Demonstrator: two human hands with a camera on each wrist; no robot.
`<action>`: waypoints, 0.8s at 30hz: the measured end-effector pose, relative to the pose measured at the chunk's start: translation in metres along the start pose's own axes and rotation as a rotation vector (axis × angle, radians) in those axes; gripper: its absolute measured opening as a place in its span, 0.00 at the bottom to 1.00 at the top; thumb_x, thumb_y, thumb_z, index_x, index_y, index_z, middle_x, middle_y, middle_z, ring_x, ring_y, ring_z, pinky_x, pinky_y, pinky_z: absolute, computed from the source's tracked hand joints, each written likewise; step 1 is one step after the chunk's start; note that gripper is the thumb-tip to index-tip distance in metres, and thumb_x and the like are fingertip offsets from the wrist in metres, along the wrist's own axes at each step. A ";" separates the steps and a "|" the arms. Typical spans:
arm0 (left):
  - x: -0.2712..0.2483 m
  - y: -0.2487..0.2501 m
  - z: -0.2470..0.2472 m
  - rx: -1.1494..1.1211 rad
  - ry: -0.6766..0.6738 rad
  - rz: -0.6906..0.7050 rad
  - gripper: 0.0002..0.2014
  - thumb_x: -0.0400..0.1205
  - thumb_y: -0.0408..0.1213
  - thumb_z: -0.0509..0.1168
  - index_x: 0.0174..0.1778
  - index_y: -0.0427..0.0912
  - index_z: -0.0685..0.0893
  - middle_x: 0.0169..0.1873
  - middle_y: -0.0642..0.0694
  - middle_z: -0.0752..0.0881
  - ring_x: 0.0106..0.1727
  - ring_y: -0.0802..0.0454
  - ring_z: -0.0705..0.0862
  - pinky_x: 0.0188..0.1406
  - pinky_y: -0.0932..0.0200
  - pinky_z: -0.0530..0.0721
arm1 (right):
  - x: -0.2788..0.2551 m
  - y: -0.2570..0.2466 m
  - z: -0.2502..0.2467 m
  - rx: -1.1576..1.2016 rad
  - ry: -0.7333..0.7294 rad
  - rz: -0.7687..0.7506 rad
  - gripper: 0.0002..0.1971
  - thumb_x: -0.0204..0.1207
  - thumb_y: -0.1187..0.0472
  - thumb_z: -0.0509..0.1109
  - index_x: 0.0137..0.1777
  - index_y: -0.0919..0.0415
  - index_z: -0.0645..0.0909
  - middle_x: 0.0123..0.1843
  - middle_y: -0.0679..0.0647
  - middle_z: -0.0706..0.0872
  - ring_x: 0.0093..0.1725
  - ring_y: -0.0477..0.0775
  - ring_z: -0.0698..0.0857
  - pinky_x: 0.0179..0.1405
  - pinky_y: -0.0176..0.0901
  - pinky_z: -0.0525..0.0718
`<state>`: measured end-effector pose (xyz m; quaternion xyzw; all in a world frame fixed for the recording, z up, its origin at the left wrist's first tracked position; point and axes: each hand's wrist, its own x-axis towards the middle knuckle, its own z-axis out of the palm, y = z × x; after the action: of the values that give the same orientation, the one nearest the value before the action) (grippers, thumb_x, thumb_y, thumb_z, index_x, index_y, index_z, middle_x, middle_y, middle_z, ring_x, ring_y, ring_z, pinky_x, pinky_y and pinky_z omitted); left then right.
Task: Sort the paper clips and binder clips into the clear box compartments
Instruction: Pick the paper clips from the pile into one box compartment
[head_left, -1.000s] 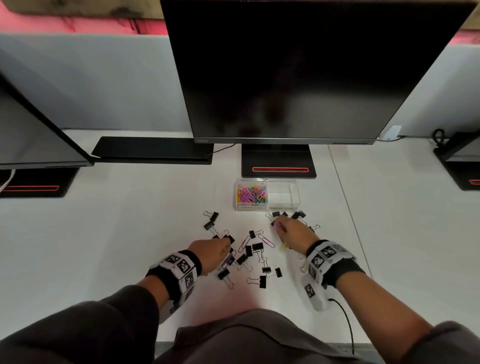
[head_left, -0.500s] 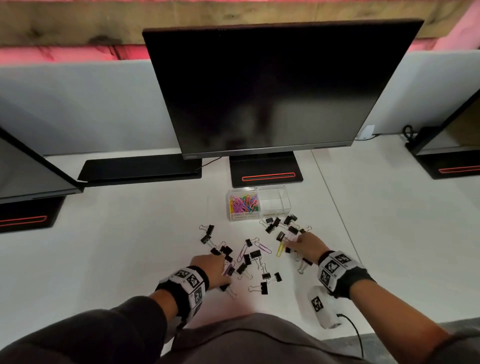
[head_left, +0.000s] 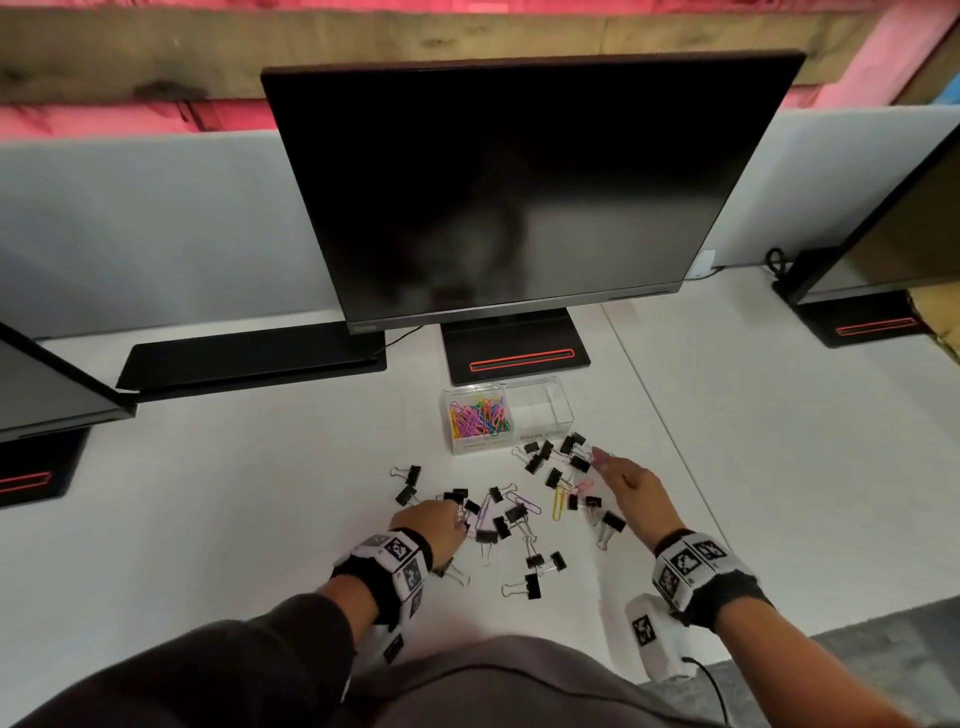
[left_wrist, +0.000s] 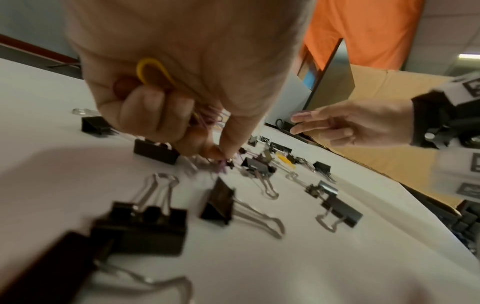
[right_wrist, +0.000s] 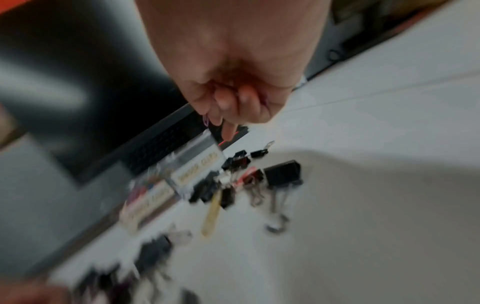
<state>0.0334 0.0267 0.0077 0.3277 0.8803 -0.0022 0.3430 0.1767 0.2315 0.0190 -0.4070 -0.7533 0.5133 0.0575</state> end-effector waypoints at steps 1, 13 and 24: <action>0.001 -0.003 -0.004 -0.032 -0.003 0.019 0.16 0.86 0.44 0.51 0.58 0.39 0.78 0.60 0.41 0.84 0.61 0.42 0.82 0.59 0.52 0.78 | 0.001 -0.002 -0.001 0.071 0.025 0.001 0.17 0.83 0.65 0.57 0.68 0.65 0.78 0.61 0.57 0.83 0.42 0.38 0.83 0.34 0.19 0.74; 0.015 -0.015 -0.033 -0.245 0.038 0.219 0.15 0.80 0.42 0.66 0.29 0.48 0.71 0.28 0.55 0.77 0.34 0.54 0.77 0.33 0.63 0.71 | 0.012 -0.009 -0.005 0.554 0.010 0.183 0.18 0.74 0.70 0.51 0.49 0.63 0.84 0.58 0.62 0.89 0.13 0.43 0.59 0.11 0.29 0.58; 0.023 -0.042 -0.047 -0.445 0.083 0.038 0.13 0.85 0.33 0.53 0.56 0.43 0.82 0.37 0.49 0.79 0.39 0.49 0.76 0.39 0.61 0.70 | 0.018 -0.001 0.004 0.694 -0.090 0.365 0.15 0.76 0.65 0.46 0.31 0.60 0.70 0.14 0.50 0.78 0.09 0.43 0.63 0.10 0.23 0.53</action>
<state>-0.0316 0.0179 0.0204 0.2603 0.8660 0.2121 0.3704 0.1627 0.2408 0.0121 -0.4679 -0.4519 0.7566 0.0665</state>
